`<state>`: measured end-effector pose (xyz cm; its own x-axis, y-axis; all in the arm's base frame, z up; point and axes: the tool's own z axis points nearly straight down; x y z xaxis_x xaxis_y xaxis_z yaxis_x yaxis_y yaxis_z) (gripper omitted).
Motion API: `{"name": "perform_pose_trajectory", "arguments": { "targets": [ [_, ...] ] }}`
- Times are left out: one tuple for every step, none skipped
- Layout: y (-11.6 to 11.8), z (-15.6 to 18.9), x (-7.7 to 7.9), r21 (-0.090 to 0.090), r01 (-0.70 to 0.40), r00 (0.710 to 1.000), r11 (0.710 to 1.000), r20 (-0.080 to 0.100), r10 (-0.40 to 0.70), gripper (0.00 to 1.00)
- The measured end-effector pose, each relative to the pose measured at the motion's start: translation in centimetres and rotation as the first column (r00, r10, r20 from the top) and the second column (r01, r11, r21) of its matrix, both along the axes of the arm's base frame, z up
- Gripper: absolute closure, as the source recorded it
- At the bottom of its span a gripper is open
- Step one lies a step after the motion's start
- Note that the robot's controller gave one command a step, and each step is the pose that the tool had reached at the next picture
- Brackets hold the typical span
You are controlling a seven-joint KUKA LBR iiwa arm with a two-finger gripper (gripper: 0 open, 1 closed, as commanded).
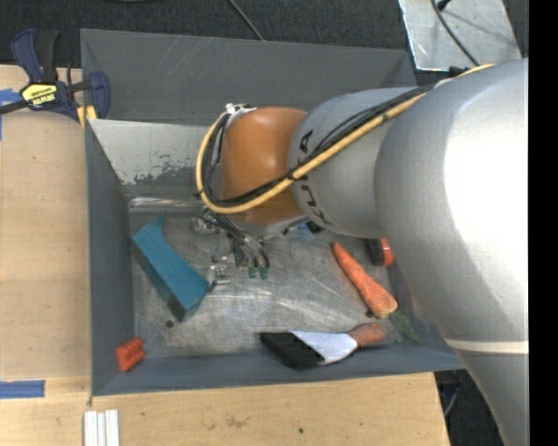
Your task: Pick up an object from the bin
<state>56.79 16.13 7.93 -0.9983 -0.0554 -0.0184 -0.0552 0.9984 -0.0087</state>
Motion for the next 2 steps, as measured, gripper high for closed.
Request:
{"name": "perform_pose_trajectory", "arguments": {
  "targets": [
    [2.8,0.4,-0.8,0.006,0.071,0.997,0.997,-0.014,-0.071,0.0],
    [4.8,1.5,-0.1,-0.004,-0.145,0.989,0.989,-0.019,0.145,0.0]
  ]
}}
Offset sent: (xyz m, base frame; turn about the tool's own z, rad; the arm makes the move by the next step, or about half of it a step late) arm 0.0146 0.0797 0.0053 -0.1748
